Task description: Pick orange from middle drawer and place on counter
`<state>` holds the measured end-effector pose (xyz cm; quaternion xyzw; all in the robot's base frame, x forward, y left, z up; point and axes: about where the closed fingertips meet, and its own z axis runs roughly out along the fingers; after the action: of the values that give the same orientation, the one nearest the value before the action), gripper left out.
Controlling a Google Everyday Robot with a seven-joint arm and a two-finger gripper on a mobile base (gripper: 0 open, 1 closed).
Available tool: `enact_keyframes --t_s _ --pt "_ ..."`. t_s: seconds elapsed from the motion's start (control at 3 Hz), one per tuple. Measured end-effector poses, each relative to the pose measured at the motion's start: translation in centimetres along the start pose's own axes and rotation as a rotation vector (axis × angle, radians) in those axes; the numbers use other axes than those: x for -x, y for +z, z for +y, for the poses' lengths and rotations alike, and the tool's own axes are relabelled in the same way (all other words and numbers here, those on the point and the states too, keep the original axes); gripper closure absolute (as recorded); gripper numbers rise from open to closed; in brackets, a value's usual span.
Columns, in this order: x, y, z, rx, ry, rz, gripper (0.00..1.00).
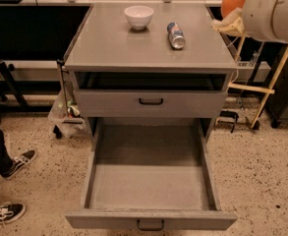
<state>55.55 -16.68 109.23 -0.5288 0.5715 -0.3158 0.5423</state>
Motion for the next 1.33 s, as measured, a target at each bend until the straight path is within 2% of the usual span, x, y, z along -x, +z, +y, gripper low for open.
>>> enact_keyframes --t_s 0.33,0.67,1.0,1.33 --pt "0.0 1.2 0.4 0.061 -0.084 0.011 1.00" --pt "-5.6 6.4 -0.2 0.158 -0.301 0.078 1.00" --pt "-11.8 12.7 -0.6 0.272 -0.542 0.183 1.00" --pt "-15.2 19.6 0.5 0.411 -0.746 0.277 1.00"
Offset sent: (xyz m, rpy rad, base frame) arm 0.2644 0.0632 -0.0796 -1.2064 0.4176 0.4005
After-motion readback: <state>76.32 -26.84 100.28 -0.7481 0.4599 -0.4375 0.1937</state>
